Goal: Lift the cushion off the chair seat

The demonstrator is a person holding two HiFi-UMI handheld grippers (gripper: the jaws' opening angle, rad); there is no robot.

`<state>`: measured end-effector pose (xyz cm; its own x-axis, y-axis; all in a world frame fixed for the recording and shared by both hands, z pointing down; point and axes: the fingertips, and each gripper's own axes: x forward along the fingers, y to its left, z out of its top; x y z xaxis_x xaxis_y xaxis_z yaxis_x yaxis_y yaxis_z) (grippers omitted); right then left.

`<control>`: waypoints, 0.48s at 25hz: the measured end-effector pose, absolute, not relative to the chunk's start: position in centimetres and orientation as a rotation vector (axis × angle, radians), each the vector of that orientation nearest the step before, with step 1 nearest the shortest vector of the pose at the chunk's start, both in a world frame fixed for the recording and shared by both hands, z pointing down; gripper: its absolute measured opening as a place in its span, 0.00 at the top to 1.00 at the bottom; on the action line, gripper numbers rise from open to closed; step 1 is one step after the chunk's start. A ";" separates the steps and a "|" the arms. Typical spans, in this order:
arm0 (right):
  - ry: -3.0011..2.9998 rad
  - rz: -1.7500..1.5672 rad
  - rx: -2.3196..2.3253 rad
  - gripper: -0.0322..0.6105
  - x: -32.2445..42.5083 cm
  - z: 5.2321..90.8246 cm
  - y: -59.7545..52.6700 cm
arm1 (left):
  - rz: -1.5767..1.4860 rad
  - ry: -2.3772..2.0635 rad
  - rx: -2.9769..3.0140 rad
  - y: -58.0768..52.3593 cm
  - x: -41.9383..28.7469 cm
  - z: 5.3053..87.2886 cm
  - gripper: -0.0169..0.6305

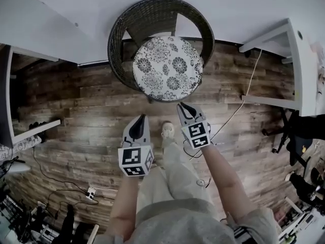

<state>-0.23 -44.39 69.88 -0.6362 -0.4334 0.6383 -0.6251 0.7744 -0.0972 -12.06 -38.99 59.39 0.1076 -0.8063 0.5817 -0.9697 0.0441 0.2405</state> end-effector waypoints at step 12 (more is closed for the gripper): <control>-2.174 0.396 0.546 0.79 -0.6 84.0 -45.4 | 0.393 -1.716 1.698 -41.3 -12.5 67.3 0.95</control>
